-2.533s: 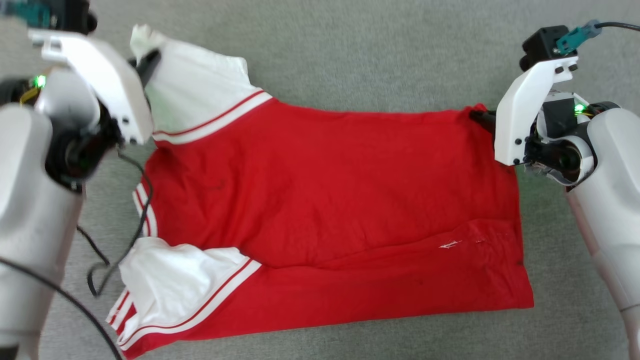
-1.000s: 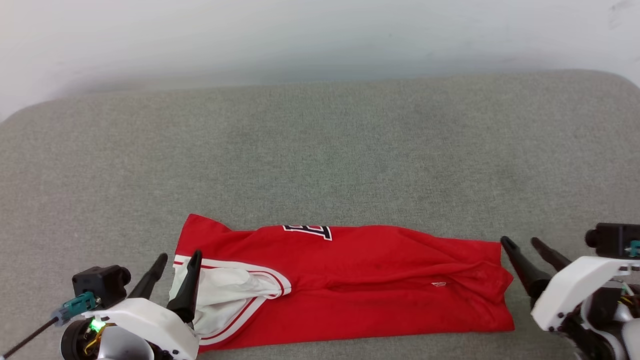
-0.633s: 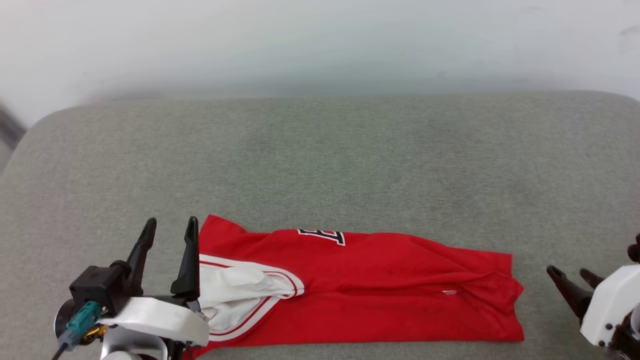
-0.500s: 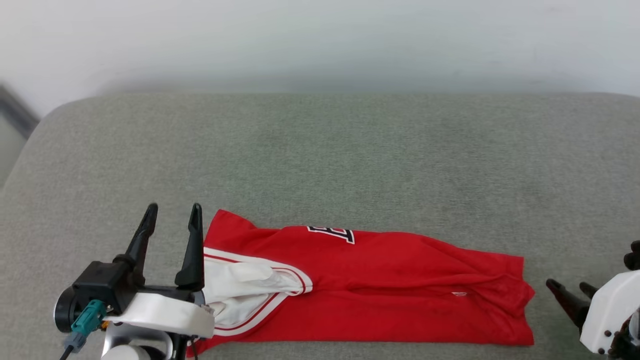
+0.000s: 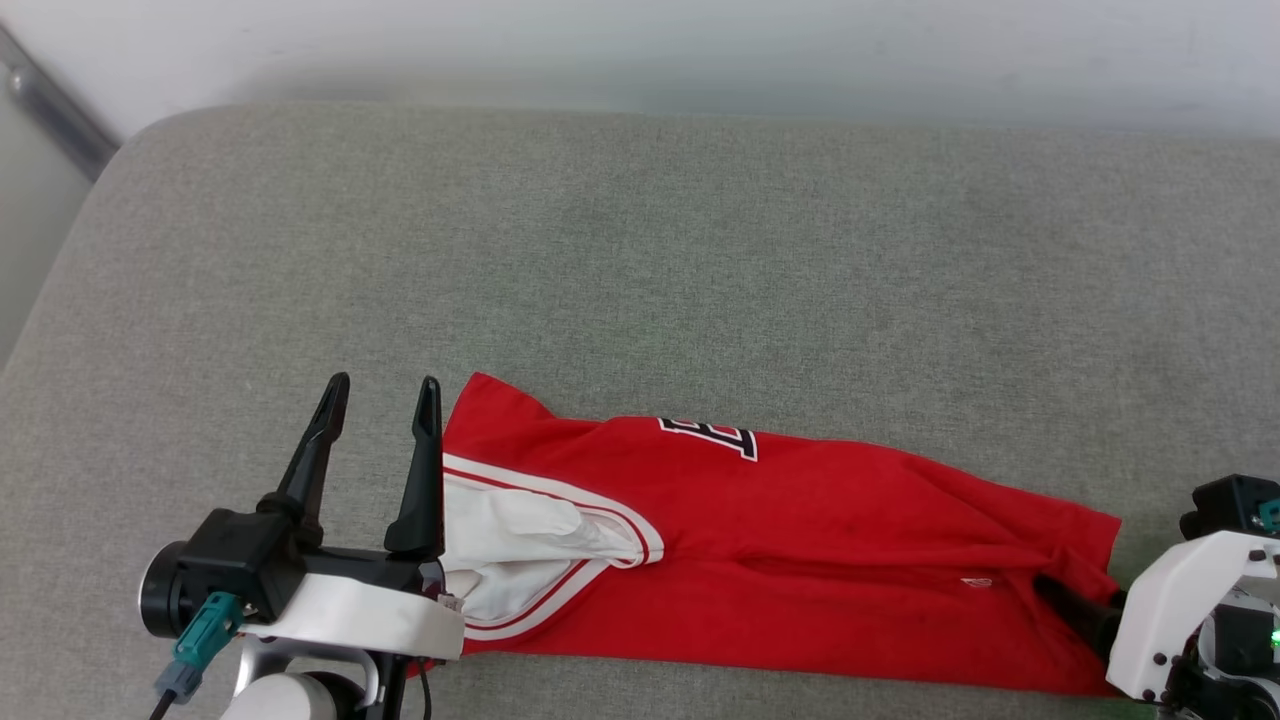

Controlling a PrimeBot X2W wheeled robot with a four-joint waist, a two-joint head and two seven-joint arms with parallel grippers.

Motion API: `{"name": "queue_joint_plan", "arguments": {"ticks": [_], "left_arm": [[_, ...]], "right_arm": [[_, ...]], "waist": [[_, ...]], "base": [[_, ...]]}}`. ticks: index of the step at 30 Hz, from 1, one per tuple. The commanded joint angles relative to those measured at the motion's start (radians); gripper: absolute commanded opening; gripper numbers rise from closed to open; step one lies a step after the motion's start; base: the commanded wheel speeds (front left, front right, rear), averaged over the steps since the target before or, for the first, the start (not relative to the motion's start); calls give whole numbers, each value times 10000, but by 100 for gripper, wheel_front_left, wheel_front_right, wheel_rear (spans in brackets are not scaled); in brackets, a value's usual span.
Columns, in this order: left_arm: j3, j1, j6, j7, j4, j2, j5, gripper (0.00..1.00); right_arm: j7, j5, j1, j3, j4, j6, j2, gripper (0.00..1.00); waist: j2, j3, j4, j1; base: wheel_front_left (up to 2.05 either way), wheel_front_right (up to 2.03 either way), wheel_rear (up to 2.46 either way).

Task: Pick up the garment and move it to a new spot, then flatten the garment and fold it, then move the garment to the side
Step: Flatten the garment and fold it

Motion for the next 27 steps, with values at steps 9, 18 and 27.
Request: {"name": "queue_joint_plan", "arguments": {"ticks": [9, 18, 27], "left_arm": [[-49, -105, -97, -56, 374, -41, 117, 100], [-49, 259, 73, 141, 343, 191, 146, 100], [20, 609, 273, 310, 2, 407, 129, 100]], "right_arm": [[133, 159, -261, 809, 505, 1, 88, 0], [-104, 139, -537, 807, 229, 0, -640, 0], [37, 129, -346, -848, 505, -2, -1449, 0]], "waist": [[0, -119, -98, 1], [0, -809, -386, 1], [0, -1085, -677, 1]], "base": [[0, 0, 0], [0, 0, 0], [0, 0, 0]]}}
